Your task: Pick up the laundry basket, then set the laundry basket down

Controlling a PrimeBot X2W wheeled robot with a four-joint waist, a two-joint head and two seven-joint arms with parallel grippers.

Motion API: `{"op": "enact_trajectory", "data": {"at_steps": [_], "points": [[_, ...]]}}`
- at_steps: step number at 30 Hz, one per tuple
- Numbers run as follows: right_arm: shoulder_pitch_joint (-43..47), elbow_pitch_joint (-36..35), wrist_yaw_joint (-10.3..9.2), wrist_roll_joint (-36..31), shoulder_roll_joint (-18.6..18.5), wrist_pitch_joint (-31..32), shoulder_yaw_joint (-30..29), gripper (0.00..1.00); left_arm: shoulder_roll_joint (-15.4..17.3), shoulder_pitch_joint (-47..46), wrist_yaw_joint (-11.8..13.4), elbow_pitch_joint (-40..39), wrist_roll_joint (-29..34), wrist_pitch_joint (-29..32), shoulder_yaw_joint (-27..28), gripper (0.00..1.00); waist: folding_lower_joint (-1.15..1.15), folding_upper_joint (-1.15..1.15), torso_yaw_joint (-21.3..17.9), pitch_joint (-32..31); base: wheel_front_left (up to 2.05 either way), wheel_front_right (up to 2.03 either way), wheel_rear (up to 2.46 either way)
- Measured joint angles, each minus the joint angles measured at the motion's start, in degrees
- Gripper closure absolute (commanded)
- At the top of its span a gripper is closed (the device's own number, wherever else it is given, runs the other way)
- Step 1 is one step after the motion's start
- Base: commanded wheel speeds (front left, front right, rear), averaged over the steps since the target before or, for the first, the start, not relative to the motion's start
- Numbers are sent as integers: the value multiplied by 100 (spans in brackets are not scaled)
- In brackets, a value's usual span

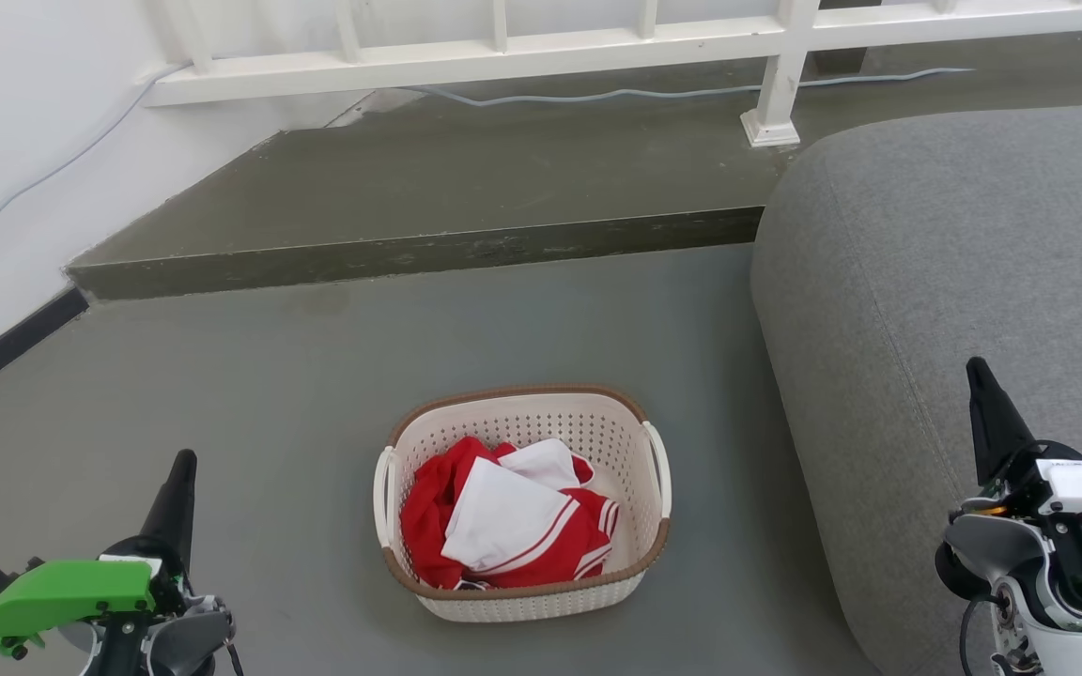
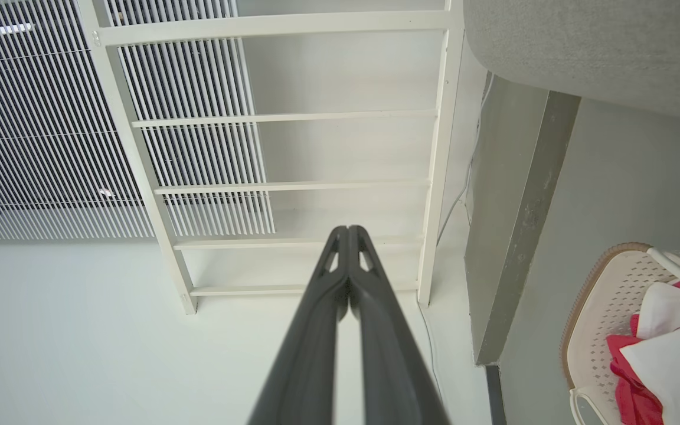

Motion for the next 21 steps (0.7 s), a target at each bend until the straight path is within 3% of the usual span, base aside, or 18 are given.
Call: {"op": "enact_trajectory", "data": {"at_steps": [21], "points": [[4,-16,9,43,12,13,-27,100,0,-1,-42,-9,-101,1,27,100,0,0,0,0,0,0,0]]}}
